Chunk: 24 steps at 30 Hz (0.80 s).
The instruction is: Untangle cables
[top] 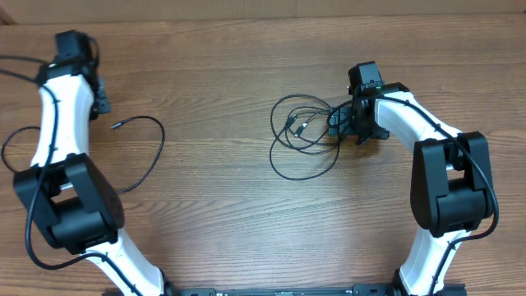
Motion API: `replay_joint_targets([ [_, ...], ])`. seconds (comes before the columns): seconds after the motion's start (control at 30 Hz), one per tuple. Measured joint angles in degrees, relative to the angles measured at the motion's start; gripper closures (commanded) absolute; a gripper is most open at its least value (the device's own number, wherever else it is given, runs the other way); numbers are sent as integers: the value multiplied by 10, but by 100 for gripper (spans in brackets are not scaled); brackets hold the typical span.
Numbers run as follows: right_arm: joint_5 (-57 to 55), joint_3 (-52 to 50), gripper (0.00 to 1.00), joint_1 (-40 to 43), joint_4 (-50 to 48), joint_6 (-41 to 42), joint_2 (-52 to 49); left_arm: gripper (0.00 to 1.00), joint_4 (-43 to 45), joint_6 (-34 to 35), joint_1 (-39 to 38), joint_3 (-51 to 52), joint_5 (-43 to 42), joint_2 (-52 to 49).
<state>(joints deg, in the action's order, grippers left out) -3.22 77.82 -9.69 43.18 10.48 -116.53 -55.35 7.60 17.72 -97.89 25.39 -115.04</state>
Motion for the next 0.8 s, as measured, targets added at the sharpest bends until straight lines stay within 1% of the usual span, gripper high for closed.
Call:
replay_joint_targets([
  [0.13, 0, 0, 0, 0, 0, 0, 0, 96, 0, 5, 43, 0, -47, 0],
  [0.33, 0, 0, 0, 0, 0, 0, 0, 95, 0, 11, 89, 0, -78, 0],
  [0.37, 0, 0, 0, 0, 0, 0, 0, 89, 0, 11, 94, 0, -84, 0],
  [0.4, 0, 0, 0, 0, 0, 0, 0, 62, 0, 11, 99, 0, -90, 0],
  [0.43, 0, 0, 0, 0, 0, 0, 0, 37, 0, 12, 102, 0, -96, 0],
  [0.47, 0, 0, 0, 0, 0, 0, 0, 19, 0, 13, 105, 0, -102, 0],
  [0.5, 0, 0, 0, 0, 0, 0, 0, 11, 0, 13, 106, 0, -109, 0],
  [0.53, 0, 0, 0, 0, 0, 0, 0, 8, 0, 13, 107, 0, -116, 0],
  [0.57, 0, 0, 0, 0, 0, 0, 0, 8, 0, 13, 108, 0, -122, 0],
  [0.6, 0, 0, 0, 0, 0, 0, 0, 10, 0, 13, 108, 0, -130, 0],
  [0.67, 0, 0, 0, 0, 0, 0, 0, 18, -1, 15, 108, 0, -146, 0],
  [0.7, 0, 0, 0, 0, 0, 0, 0, 21, -4, 15, 108, 0, -160, 0],
  [0.77, 0, 0, 0, 0, 0, 0, 0, 24, -9, 15, 108, 0, -185, 0],
  [0.8, 0, 0, 0, 0, 0, 0, 0, 24, -15, 15, 108, 0, -204, 0],
])
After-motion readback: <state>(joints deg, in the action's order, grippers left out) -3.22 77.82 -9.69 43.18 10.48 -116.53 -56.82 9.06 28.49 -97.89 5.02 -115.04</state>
